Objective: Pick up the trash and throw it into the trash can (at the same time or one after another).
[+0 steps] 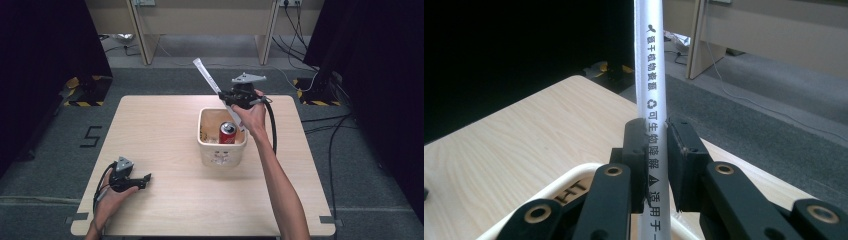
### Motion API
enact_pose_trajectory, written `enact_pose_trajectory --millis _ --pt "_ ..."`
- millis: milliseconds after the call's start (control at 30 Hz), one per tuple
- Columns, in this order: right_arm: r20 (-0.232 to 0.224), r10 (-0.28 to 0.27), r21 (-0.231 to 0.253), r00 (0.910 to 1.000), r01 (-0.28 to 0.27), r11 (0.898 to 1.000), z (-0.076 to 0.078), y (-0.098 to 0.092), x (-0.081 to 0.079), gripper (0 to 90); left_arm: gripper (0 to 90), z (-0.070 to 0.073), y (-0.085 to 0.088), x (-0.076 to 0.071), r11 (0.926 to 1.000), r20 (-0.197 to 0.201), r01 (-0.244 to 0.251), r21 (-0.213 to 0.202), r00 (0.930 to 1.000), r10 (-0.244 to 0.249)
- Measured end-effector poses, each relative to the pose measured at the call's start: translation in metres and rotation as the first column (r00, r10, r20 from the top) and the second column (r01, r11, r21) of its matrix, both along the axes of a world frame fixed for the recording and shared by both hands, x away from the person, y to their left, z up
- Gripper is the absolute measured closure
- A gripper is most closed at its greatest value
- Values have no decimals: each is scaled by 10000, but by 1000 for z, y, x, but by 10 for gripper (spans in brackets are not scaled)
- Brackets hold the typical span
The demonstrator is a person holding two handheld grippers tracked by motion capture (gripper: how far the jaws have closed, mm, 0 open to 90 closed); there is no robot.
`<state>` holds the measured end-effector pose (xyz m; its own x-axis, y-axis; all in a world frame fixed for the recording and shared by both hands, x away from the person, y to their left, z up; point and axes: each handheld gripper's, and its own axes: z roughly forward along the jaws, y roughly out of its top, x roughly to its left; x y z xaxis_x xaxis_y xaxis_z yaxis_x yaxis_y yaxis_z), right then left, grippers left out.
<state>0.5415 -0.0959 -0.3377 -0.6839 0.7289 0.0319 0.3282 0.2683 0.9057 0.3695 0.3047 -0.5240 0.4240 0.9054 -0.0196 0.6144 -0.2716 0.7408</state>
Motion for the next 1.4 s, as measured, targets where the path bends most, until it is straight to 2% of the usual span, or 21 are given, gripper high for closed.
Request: enact_pose_trajectory --millis 133,300,467,800,1000,1067,1167,1300,1400 --pt "-256 -53 167 9997 57 9998 -10 2 11 796 146 0 0 0 10000 8 -20 -28 10000 20" --pt "-447 24 14 9990 -24 10000 -18 5 15 795 146 0 0 0 10000 4 -22 -37 10000 22" --pt "-549 201 -65 9983 -205 9998 -16 2 11 791 146 0 0 0 10000 -12 -12 -33 10000 12" --pt "-749 357 77 9966 -352 9993 -29 -14 6 783 146 0 0 0 10000 5 -20 -38 10000 20" --pt "-761 455 -237 9961 -474 9986 -31 -23 -6 765 146 0 0 0 10000 1 5 -3 10000 -5" --pt "-774 466 -541 9959 -509 9972 -31 -25 -11 724 146 0 0 0 10000 13 -14 -26 10000 14" --pt "-765 198 -878 9969 -266 9958 -31 -28 -18 595 146 0 0 0 10000 14 -14 -21 10000 14" --pt "-963 75 -776 9953 -150 9969 -30 -37 -24 466 146 0 0 0 10000 16 -15 -24 10000 15" --pt "-880 -197 -847 9959 122 9963 -29 -45 -29 396 146 0 0 0 10000 13 -14 -21 10000 14"
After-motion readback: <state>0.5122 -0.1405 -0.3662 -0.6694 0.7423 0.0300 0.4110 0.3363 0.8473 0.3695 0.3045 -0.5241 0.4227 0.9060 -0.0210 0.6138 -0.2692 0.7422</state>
